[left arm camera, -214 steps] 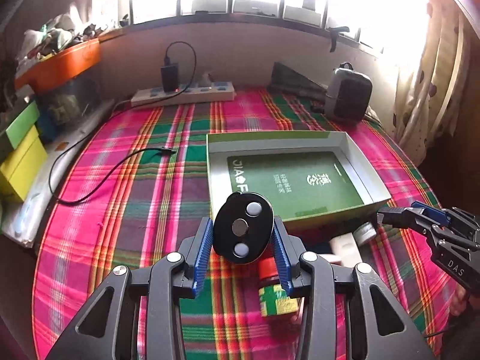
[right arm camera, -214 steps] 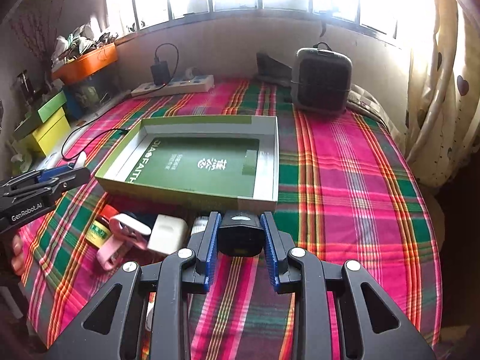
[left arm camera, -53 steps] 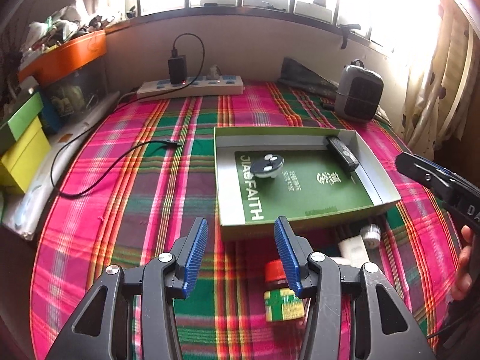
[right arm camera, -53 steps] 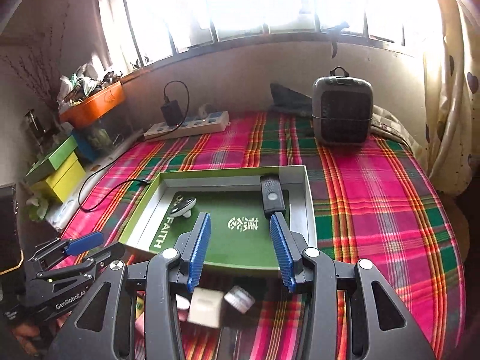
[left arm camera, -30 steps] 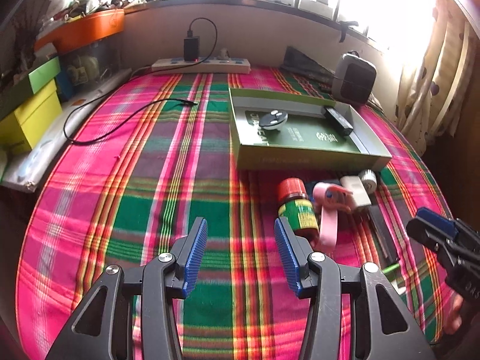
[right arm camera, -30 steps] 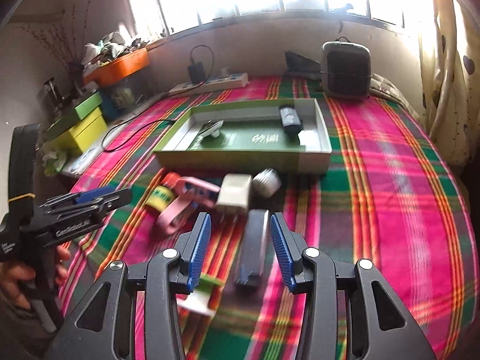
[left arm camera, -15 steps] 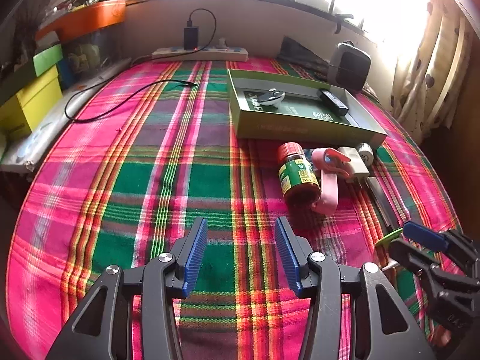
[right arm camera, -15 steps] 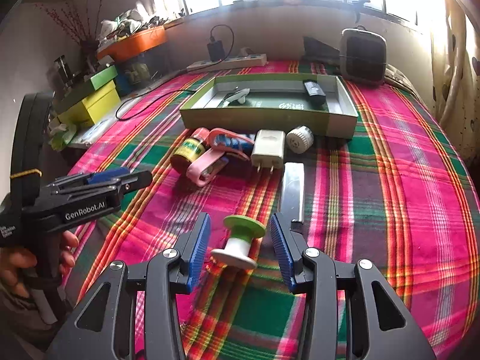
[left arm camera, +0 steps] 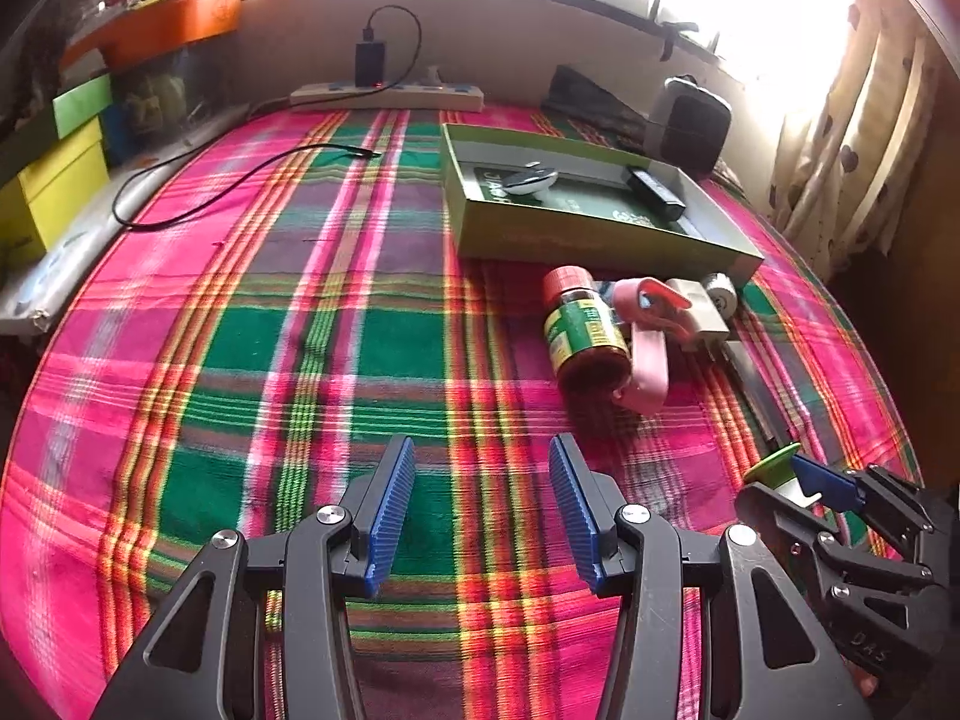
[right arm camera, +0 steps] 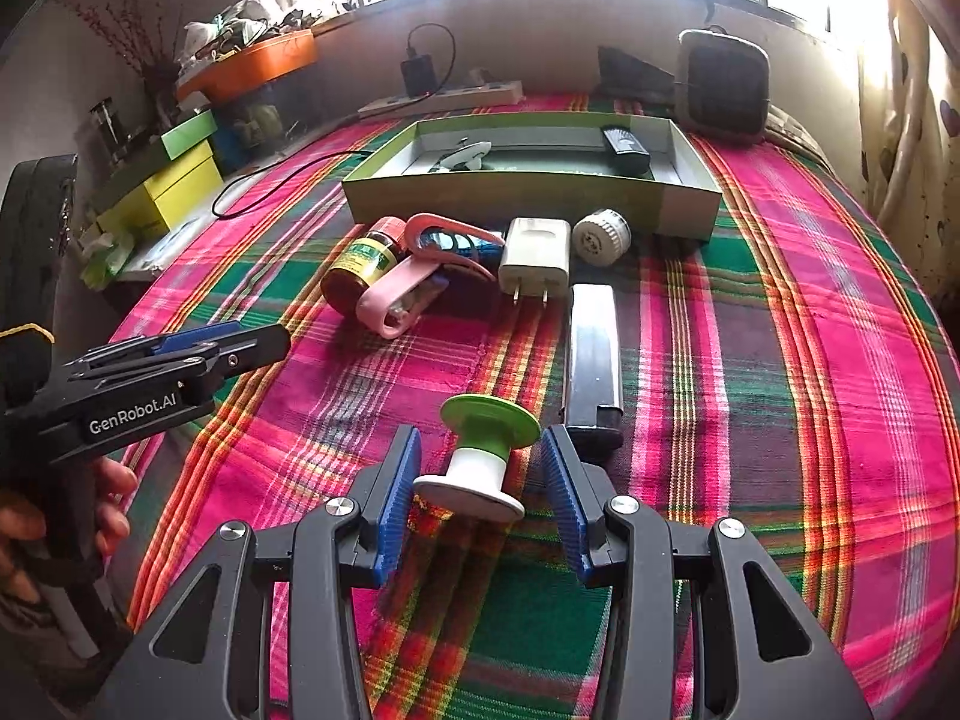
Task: Organize rigid objects
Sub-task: 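Close the right tool around the green-and-white spool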
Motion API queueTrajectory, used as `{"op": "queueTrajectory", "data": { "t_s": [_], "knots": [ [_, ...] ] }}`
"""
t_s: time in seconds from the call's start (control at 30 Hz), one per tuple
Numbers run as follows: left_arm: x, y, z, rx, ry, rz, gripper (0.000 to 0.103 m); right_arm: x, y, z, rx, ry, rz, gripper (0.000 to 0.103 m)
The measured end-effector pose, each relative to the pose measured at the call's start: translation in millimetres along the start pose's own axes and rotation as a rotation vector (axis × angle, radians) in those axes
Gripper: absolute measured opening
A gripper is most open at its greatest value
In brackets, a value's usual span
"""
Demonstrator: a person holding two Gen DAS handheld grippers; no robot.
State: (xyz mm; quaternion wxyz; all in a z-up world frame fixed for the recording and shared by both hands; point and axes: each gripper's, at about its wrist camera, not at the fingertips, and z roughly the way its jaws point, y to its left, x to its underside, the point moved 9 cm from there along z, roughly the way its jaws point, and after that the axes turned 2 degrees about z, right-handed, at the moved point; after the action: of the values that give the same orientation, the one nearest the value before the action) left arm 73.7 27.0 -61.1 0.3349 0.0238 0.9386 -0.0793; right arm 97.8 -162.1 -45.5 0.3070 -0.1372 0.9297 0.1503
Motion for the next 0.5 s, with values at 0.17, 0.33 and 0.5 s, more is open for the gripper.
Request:
{"op": "queueTrajectory", "data": {
  "t_s": [0.17,0.33,0.5],
  "knots": [
    [-4.3,-5.6,1.8,0.014,-0.003,0.003,0.046,-0.7,-4.1,-0.8,0.009,-0.009,-0.004,0.043],
    [-7.6,-9.9,4.4,0.030,0.001,-0.001,0.046,-0.5,-9.5,-2.0,0.014,-0.021,0.003,0.038],
    [-11.2,-16.8,6.2,0.048,0.005,0.000,0.046,-0.5,-12.2,-3.6,0.001,-0.031,0.006,0.035]
  ]
}}
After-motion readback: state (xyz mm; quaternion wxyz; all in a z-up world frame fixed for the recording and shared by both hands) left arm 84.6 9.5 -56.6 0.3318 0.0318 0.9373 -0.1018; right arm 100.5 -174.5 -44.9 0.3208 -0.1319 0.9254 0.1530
